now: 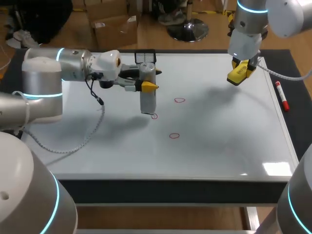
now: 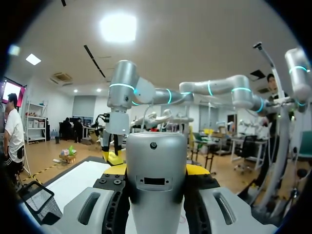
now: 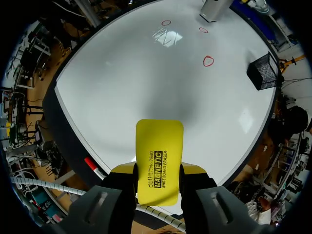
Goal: Pick up the inspection probe, press it on each red-marked spot on the whiteboard one by one, put down the probe, pick up the eraser, and wipe off all the red marks.
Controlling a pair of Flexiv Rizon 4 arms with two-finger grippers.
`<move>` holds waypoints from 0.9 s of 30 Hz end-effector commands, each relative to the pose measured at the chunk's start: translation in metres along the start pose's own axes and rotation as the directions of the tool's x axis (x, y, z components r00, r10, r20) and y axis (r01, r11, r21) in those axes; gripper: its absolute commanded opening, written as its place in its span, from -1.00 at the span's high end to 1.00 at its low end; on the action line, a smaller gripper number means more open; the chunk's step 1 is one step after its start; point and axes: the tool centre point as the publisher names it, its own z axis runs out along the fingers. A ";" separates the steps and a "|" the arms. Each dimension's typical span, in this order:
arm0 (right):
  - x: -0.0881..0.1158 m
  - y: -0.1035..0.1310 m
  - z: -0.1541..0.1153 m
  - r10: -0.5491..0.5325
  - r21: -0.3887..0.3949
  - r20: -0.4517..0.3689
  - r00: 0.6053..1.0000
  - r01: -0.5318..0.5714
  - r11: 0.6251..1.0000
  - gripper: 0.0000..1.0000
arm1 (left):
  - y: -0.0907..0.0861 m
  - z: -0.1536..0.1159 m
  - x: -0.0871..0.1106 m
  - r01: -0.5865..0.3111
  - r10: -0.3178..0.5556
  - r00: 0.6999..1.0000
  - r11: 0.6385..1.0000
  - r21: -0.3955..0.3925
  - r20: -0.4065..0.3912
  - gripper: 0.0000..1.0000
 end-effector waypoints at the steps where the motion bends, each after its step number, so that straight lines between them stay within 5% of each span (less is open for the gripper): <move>1: 0.000 0.000 -0.001 -0.001 0.002 -0.002 1.000 0.001 1.000 1.00 | 0.008 0.004 -0.004 -0.026 0.026 0.999 0.999 0.020 -0.025 1.00; 27: 0.000 0.000 -0.001 -0.001 0.002 -0.002 1.000 0.001 1.000 1.00 | 0.030 0.010 -0.012 0.012 -0.012 1.000 1.000 0.022 -0.027 1.00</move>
